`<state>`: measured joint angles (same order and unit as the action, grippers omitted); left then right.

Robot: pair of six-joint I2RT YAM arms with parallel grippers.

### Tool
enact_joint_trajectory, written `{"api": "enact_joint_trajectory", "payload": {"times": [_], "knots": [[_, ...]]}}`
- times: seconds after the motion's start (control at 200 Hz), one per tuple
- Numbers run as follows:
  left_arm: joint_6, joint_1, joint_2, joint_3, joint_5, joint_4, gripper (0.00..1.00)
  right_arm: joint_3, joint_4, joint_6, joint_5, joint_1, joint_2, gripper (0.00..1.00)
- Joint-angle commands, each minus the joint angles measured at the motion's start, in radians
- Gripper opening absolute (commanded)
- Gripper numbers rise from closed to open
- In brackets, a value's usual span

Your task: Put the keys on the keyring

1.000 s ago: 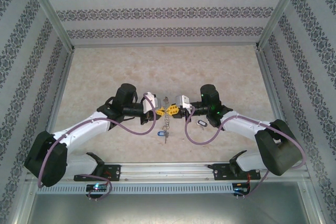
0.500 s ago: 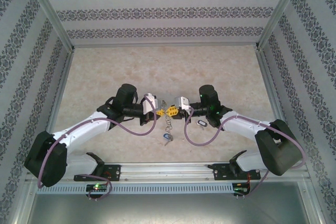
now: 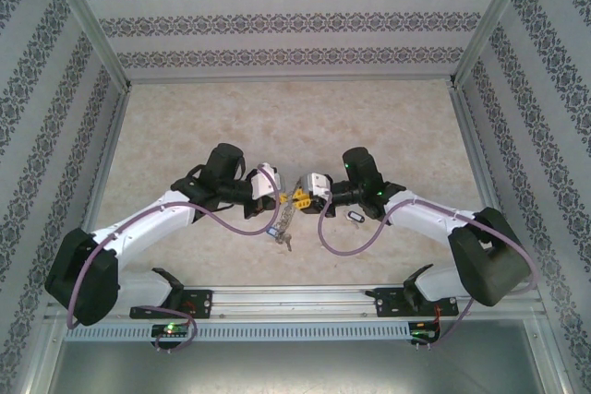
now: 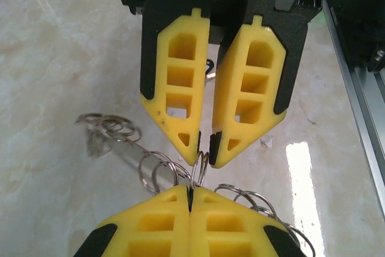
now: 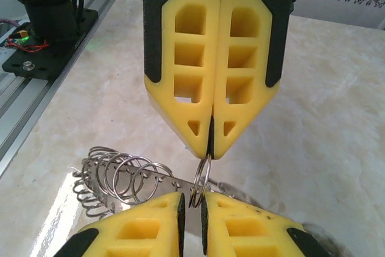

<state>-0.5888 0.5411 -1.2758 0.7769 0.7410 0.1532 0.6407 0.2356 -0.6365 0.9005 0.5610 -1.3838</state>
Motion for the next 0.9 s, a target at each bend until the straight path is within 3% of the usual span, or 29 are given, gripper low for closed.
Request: {"api": "enact_joint_trajectory", "payload": {"times": [0.0,0.35,0.43,0.52,0.624,0.639,0.754,0.894], "knots": [[-0.029,-0.004,-0.014,0.036,-0.012,0.032,0.00,0.019,-0.011,-0.010,-0.001,0.001,-0.006,0.16],[0.033,-0.006,-0.043,-0.003,0.002,-0.042,0.00,0.039,0.019,0.071,-0.029,0.003,-0.083,0.17],[0.156,-0.034,-0.020,-0.015,-0.046,-0.095,0.00,0.040,0.008,0.082,-0.091,0.004,-0.091,0.20],[0.306,-0.076,0.004,-0.004,-0.135,-0.113,0.11,0.038,0.013,0.112,-0.167,0.003,-0.090,0.23],[0.431,-0.118,0.011,0.025,-0.234,-0.062,0.14,0.042,0.087,0.234,-0.300,0.007,-0.095,0.29],[0.458,-0.128,0.012,0.028,-0.254,-0.055,0.18,0.052,0.086,0.255,-0.323,0.008,-0.102,0.30],[0.668,-0.219,0.000,0.067,-0.349,0.023,0.30,0.172,-0.026,0.328,-0.411,0.018,-0.181,0.27],[0.794,-0.323,-0.037,0.133,-0.374,0.179,0.38,0.312,-0.116,0.430,-0.531,0.078,-0.284,0.30]]}}
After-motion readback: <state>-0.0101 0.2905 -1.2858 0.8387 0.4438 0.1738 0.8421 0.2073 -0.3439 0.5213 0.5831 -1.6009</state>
